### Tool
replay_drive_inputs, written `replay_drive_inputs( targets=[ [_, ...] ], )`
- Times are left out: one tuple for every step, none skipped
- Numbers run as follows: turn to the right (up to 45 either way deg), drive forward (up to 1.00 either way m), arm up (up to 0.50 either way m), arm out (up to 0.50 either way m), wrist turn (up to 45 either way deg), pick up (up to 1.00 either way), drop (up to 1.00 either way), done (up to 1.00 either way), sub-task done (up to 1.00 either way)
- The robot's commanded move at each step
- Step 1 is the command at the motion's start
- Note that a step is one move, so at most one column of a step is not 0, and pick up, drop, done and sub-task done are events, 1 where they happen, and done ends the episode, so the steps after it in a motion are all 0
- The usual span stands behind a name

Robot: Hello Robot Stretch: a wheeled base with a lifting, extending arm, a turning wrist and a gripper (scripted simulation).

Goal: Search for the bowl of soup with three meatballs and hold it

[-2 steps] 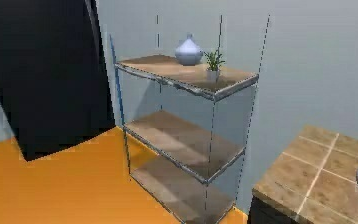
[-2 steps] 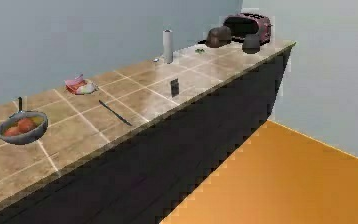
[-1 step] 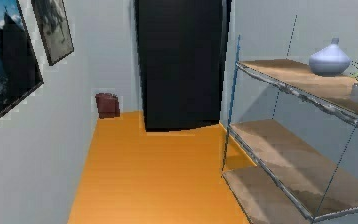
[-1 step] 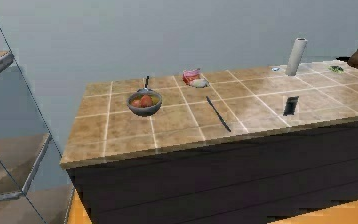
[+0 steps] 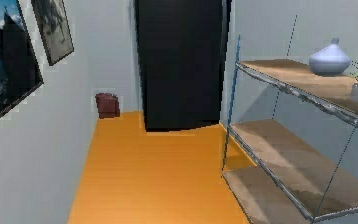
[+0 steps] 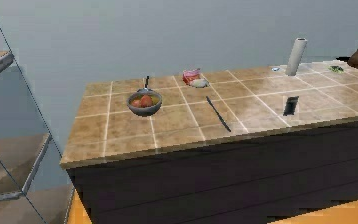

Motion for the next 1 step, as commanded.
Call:
replay_drive_inputs(
  targets=[
    [0.0, 0.00, 0.38, 0.00, 0.0, 0.00, 0.00, 0.00, 0.00]
  ],
)
